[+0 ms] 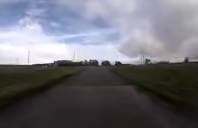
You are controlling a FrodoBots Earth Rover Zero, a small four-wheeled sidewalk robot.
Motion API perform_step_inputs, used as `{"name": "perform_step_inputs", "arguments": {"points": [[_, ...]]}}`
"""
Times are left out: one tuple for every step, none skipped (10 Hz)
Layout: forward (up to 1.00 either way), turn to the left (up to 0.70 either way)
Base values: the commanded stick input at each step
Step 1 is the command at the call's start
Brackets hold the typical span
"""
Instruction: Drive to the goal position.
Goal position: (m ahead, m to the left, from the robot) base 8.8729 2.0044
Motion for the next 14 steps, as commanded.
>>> {"name": "perform_step_inputs", "arguments": {"points": [[1.00,0.00],[1.00,0.00],[1.00,0.00],[1.00,0.00],[1.00,0.00],[1.00,0.00],[1.00,0.00],[1.00,0.00],[1.00,0.00],[1.00,0.00],[1.00,0.00],[1.00,0.00],[1.00,0.00],[1.00,0.00]]}}
